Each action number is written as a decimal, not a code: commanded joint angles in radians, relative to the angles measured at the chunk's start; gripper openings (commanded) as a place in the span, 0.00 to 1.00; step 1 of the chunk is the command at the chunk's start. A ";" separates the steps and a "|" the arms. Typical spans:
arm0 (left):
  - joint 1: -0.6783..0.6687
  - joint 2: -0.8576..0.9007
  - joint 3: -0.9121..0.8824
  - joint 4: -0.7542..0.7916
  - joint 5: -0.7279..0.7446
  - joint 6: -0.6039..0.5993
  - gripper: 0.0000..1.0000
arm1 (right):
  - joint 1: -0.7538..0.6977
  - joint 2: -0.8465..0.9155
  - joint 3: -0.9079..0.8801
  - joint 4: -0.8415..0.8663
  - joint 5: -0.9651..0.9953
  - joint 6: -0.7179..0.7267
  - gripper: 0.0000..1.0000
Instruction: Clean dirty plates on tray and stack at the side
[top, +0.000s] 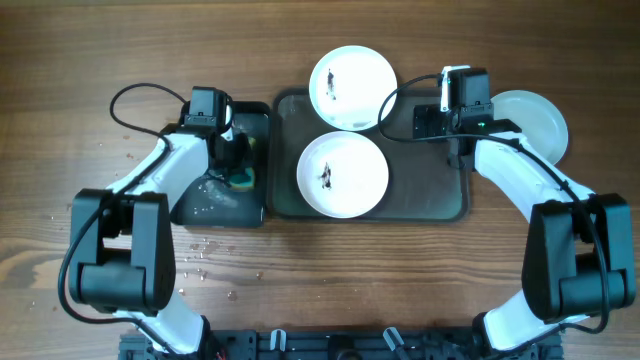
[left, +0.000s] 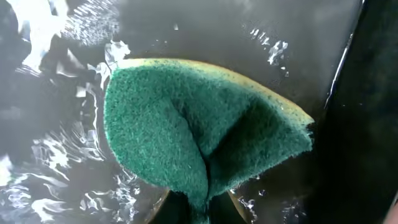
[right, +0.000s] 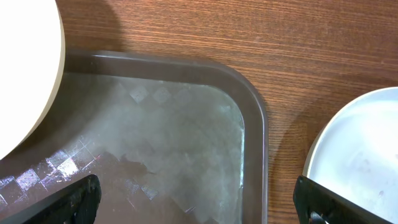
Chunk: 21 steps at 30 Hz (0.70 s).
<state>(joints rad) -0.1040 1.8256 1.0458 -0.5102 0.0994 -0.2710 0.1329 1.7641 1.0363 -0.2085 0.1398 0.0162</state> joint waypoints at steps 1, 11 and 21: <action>-0.001 0.031 0.000 0.014 -0.011 0.006 0.04 | 0.004 0.014 -0.001 0.003 0.013 -0.014 1.00; -0.001 -0.216 0.047 0.022 -0.189 0.006 0.04 | 0.004 0.014 -0.001 0.003 0.013 -0.014 1.00; -0.001 -0.546 0.047 0.036 -0.198 0.006 0.04 | 0.004 0.014 -0.001 0.003 0.013 -0.014 1.00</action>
<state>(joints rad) -0.1043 1.3754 1.0725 -0.4881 -0.0681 -0.2710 0.1329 1.7641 1.0363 -0.2081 0.1398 0.0128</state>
